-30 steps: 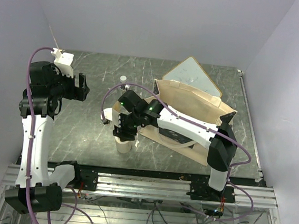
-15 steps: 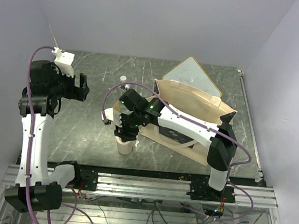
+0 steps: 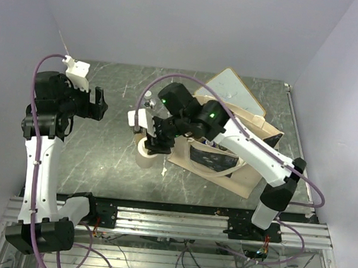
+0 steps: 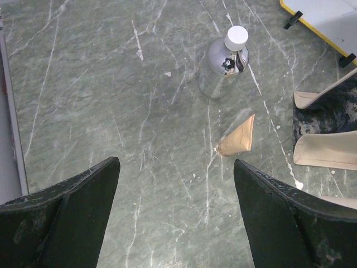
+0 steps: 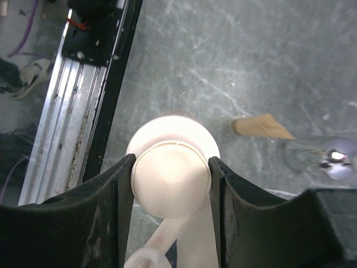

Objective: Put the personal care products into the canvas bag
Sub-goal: Pick up the care product from the center of the board, then place the care product in the canvas bag.

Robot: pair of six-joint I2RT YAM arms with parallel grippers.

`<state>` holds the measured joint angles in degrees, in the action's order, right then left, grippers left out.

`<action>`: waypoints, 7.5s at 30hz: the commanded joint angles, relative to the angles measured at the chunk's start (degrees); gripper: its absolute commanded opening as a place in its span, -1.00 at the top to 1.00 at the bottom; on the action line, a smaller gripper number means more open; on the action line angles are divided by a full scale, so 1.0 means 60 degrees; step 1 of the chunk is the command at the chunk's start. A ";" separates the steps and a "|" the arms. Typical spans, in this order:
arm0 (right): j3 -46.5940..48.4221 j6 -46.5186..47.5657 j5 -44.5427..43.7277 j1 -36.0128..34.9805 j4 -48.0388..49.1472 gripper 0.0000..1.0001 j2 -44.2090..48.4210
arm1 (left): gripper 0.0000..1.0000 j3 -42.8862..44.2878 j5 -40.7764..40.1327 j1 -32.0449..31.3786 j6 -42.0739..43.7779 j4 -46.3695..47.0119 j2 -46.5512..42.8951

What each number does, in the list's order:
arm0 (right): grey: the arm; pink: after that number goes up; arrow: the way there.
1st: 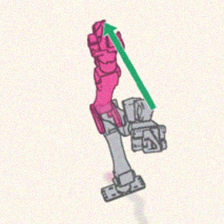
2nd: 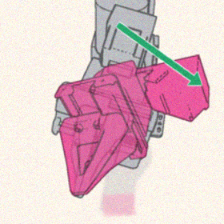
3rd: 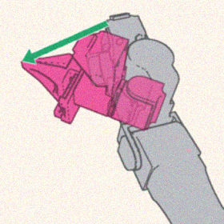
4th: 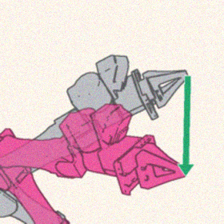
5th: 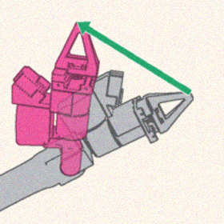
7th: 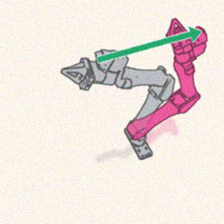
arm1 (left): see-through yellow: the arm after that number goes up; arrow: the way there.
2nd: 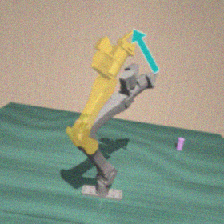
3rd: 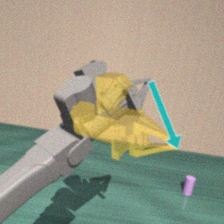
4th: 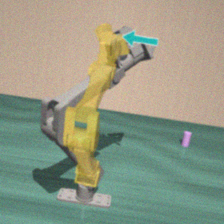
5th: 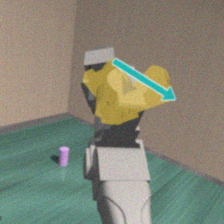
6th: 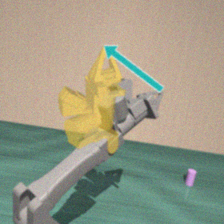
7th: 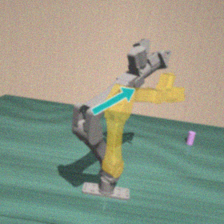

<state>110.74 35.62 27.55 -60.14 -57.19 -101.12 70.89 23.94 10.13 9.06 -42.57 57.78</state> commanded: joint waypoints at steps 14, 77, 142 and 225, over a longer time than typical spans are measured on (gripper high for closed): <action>0.3271 -0.0550 -0.1846 0.0274 -0.0261 1.00 0.2103 | -0.87 0.0194 -0.0211 -0.2530 0.0385 0.0894 0.1018; -0.1805 0.0530 0.1667 0.8566 -0.3180 1.00 0.4925 | 0.86 0.2183 -0.1270 -0.8790 -0.0327 0.2599 0.4079; -0.4339 -0.0685 -0.0572 0.7003 -0.1325 1.00 0.4745 | -0.51 0.2881 0.1416 -1.0204 0.3908 -0.0034 0.3519; -0.9106 0.0603 -0.1914 0.6840 0.0060 0.85 0.5486 | 0.82 0.3654 -0.0596 -1.3158 0.4524 0.1178 0.5517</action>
<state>57.52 37.52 18.20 -19.18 -55.55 -65.60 93.65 22.06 -68.77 34.92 -37.28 92.55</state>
